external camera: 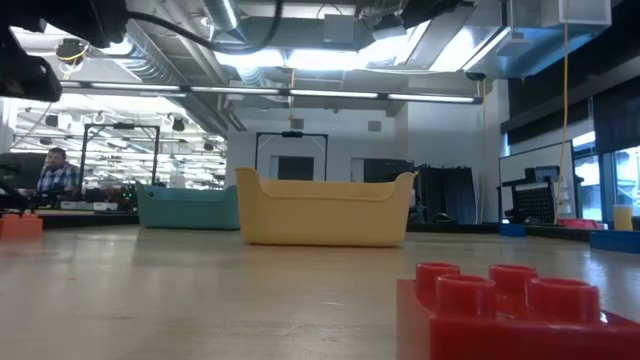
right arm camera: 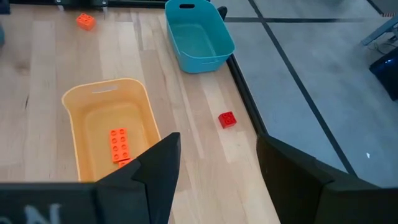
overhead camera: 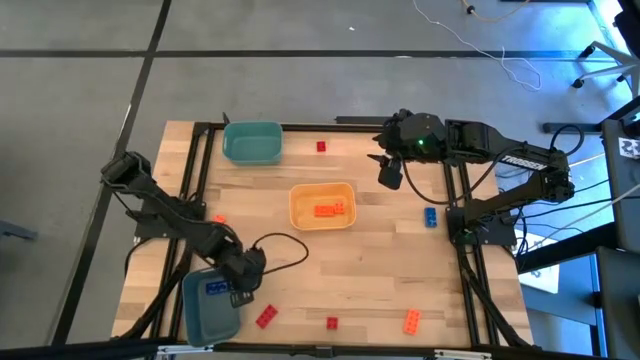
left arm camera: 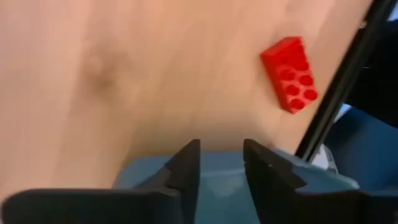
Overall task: Sort & place blocks by color
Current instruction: Adjust the blue bin
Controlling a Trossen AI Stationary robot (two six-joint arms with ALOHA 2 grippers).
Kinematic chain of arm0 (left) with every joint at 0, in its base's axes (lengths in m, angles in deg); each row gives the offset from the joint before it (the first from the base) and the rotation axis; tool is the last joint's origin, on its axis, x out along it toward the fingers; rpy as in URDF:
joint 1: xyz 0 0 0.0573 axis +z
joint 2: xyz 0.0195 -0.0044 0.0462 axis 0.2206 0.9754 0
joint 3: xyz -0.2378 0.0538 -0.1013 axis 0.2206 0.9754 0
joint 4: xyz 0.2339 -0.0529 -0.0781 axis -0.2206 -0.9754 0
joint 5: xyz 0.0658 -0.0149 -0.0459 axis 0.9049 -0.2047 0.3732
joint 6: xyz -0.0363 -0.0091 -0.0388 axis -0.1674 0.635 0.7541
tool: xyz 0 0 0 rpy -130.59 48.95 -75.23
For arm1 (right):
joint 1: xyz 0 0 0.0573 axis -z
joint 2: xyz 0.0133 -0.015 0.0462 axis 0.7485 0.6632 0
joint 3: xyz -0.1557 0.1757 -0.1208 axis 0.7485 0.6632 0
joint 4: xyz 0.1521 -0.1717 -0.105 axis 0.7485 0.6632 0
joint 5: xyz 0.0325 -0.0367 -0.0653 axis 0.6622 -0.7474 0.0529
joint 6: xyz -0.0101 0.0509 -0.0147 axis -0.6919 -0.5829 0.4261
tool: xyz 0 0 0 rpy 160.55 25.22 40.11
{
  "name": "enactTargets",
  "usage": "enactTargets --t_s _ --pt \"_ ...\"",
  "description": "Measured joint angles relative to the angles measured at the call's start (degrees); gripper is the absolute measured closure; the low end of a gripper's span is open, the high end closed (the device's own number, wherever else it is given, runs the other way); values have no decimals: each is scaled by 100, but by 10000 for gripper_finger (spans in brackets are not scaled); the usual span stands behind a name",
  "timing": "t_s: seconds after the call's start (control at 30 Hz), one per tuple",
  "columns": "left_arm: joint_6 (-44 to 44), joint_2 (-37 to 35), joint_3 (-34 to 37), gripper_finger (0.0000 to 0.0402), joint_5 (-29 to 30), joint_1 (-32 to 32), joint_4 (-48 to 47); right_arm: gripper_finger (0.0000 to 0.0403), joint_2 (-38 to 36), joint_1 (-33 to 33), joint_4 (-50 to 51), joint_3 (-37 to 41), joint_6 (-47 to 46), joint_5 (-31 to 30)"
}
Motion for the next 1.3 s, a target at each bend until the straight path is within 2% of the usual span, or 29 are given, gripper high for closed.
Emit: enactTargets --t_s 0.23,0.33,0.57,0.8,1.13,1.3 --pt "-555 275 0 379 -739 -5 709 190 0 2 1 0 6 1" --pt "-556 376 0 398 -766 -74 940 190 0 0 3 0 23 1" --pt "-556 682 0 400 -588 -245 1304 190 0 2 5 0 23 1" --pt "-468 1104 0 401 -1265 -438 1536 190 0 2 8 0 23 1" --pt "-133 1103 2 401 -1731 -722 1383 190 0 1 5 0 1 1" --pt "-1 1103 2 401 -1716 -823 1167 190 0 0 5 0 -1 3"
